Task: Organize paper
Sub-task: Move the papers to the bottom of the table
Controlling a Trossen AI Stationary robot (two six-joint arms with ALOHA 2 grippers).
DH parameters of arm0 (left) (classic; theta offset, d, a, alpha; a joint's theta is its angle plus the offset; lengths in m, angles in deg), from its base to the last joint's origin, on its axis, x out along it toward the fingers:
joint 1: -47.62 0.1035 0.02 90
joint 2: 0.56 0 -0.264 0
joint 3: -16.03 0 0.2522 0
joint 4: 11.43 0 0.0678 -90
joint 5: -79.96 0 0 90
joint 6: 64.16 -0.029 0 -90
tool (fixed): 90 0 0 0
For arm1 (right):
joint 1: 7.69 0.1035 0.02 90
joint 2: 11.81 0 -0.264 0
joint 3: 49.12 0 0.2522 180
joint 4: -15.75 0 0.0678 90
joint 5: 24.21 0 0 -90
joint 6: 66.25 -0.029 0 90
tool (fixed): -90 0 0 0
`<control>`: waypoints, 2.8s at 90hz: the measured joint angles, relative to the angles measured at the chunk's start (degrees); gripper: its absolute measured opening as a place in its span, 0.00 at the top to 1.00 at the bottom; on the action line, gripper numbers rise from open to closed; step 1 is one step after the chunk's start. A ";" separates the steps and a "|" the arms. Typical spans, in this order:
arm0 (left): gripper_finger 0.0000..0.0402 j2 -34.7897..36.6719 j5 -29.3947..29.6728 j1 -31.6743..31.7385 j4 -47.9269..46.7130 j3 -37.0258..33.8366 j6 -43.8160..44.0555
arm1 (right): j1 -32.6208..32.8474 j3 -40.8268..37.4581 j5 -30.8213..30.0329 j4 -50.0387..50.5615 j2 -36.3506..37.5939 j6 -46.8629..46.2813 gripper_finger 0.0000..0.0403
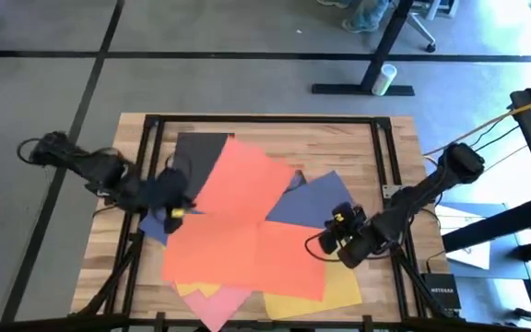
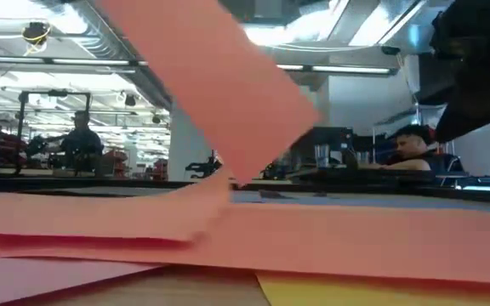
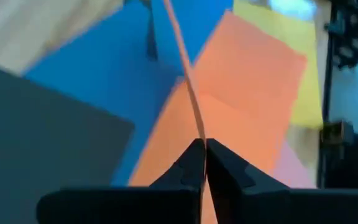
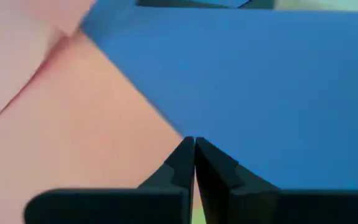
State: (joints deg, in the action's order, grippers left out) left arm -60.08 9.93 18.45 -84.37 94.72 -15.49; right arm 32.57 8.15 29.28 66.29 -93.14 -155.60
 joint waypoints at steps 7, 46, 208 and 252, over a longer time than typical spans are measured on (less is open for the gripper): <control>1.00 -1.41 1.35 -4.71 1.69 -2.20 5.74 | 0.85 0.00 0.05 -2.42 -1.32 -0.01 1.00; 1.00 -15.10 5.68 -28.88 -1.74 -3.70 44.11 | 3.67 0.02 1.72 -13.82 -8.36 -0.42 1.00; 1.00 -19.59 8.86 -38.70 14.52 -12.63 65.09 | -6.15 0.09 7.61 -34.81 -8.82 22.63 1.00; 1.00 -23.00 0.11 -41.62 16.22 -14.85 72.09 | -6.15 0.09 7.76 -35.35 -8.82 23.56 1.00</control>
State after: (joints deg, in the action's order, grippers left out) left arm -83.08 10.04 -23.18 -68.15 79.87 56.60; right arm 26.42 8.24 37.04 30.93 -101.96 -132.04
